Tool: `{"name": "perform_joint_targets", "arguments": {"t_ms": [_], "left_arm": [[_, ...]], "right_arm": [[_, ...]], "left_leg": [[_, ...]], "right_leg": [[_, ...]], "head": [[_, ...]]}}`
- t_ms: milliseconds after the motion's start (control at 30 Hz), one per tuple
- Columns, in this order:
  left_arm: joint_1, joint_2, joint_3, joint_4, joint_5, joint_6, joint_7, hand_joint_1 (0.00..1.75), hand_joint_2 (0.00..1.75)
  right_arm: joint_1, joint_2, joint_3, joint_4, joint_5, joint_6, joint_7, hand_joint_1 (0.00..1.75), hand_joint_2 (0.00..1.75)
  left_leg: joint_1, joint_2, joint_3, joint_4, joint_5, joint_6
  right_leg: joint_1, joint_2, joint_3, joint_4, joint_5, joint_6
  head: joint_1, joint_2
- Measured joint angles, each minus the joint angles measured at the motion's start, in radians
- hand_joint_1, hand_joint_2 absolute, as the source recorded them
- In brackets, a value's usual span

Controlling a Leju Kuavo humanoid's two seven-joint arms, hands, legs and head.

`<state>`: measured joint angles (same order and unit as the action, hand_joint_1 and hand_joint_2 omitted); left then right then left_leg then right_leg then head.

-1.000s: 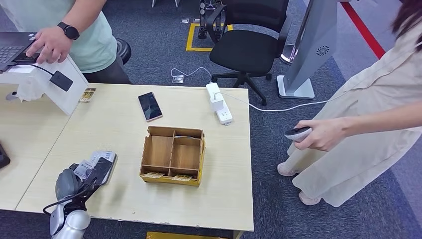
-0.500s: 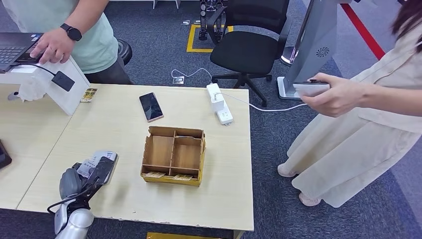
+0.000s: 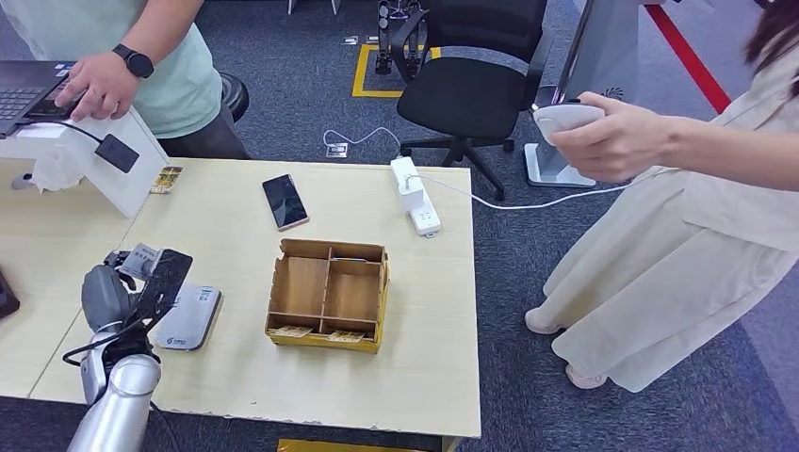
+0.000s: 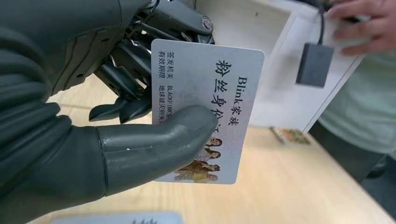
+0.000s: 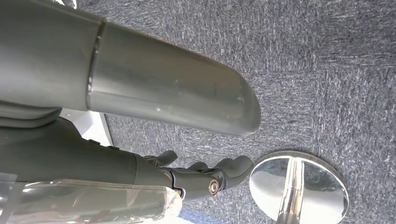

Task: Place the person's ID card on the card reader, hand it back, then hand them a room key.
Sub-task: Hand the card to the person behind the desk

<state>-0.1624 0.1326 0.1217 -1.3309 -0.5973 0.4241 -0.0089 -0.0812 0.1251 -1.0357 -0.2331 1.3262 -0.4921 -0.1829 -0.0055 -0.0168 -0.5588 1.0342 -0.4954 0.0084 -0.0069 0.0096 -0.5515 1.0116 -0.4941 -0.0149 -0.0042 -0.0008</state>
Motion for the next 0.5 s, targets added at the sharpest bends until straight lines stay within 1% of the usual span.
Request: {"name": "perform_joint_targets", "arguments": {"t_ms": [233,500], "left_arm": [[-0.078,0.027,-0.002,0.011,-0.061,0.014,0.022,1.75,1.75],[-0.132,0.033,-0.014,0.061,-0.118,0.027,0.059,1.75,1.75]], "right_arm": [[-0.008,0.0,0.0,0.0,0.005,0.013,0.013,0.0,0.0],[-0.015,0.0,0.003,0.0,0.012,0.014,0.018,0.0,0.0]], "left_leg": [[0.0,0.0,0.0,0.0,0.0,0.0],[0.0,0.0,-0.001,0.0,0.0,0.0]], "right_leg": [[0.0,0.0,0.0,0.0,0.0,0.0],[0.0,0.001,-0.001,0.0,0.0,0.0]], "head": [[0.0,0.0],[0.0,0.0]]}}
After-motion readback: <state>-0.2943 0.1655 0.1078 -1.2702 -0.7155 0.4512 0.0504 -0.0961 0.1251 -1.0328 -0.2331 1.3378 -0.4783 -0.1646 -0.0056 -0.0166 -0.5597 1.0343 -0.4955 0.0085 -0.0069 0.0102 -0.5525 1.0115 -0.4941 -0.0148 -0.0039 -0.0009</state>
